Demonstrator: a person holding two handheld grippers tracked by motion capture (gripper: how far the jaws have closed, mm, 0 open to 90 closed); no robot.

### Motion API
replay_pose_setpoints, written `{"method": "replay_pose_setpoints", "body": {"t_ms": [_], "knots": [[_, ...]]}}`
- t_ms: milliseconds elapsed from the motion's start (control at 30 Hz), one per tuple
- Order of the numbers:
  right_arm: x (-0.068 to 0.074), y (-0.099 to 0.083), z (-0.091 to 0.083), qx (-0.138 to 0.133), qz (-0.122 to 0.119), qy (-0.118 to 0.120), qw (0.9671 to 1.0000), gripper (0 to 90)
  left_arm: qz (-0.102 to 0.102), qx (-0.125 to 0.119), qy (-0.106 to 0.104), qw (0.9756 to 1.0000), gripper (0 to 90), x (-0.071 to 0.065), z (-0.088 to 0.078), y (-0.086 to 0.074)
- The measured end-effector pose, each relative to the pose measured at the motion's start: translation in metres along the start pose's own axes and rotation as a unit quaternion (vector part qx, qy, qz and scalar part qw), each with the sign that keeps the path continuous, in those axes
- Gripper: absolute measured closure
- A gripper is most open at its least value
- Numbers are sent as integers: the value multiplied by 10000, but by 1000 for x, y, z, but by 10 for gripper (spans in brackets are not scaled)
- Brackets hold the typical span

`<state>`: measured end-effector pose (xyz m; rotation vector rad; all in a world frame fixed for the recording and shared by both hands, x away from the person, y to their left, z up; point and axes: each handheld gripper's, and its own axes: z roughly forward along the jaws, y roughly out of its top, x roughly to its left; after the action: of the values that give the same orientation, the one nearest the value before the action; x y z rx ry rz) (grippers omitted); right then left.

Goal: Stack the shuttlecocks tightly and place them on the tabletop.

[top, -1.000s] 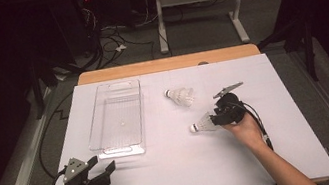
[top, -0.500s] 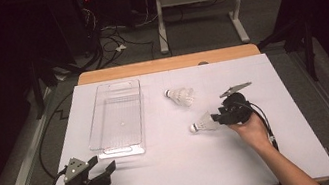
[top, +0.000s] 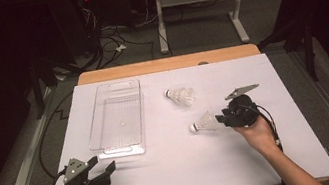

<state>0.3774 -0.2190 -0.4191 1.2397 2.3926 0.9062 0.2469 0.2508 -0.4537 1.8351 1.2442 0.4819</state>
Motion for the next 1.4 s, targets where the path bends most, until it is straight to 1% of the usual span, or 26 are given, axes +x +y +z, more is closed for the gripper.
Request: {"method": "replay_pose_setpoints", "body": {"t_ms": [233, 467, 567, 633, 700, 767, 1000, 1100, 1167, 1300, 1400], "knots": [[5, -6, -11, -78, -49, 109, 9999, 633, -3, 7, 4, 10000, 329, 0, 0, 0], [15, -9, -12, -66, -166, 263, 9995, 635, -4, 14, 7, 10000, 329, 0, 1, 0], [17, -9, -10, -77, -191, 307, 9993, 635, 9, 4, 9, 10000, 329, 0, 0, 0], [20, -8, -8, -24, -193, 331, 9993, 635, 11, 1, 3, 10000, 329, 0, 0, 0], [21, -7, -5, 36, -229, 335, 9992, 634, 11, 5, -3, 10000, 329, 0, 0, 0], [22, -6, -1, 77, -212, 347, 9991, 634, 17, 2, -4, 10000, 329, 0, 0, 0], [25, -2, 9, 121, -241, 420, 9988, 641, 18, 10, 5, 10000, 329, -1, 1, 0], [26, -1, 12, 152, -208, 462, 9986, 658, 16, 6, 6, 10000, 329, 0, 0, 0], [26, -1, 14, 144, -232, 488, 9984, 674, 4, 2, 6, 10000, 329, 0, 0, 0], [27, 0, 18, 190, -231, 601, 9977, 726, 17, 10, 13, 10000, 329, -1, 1, 0], [29, 0, 19, 188, -302, 687, 9970, 773, 12, 26, 15, 10000, 329, 0, 1, 0]]}}
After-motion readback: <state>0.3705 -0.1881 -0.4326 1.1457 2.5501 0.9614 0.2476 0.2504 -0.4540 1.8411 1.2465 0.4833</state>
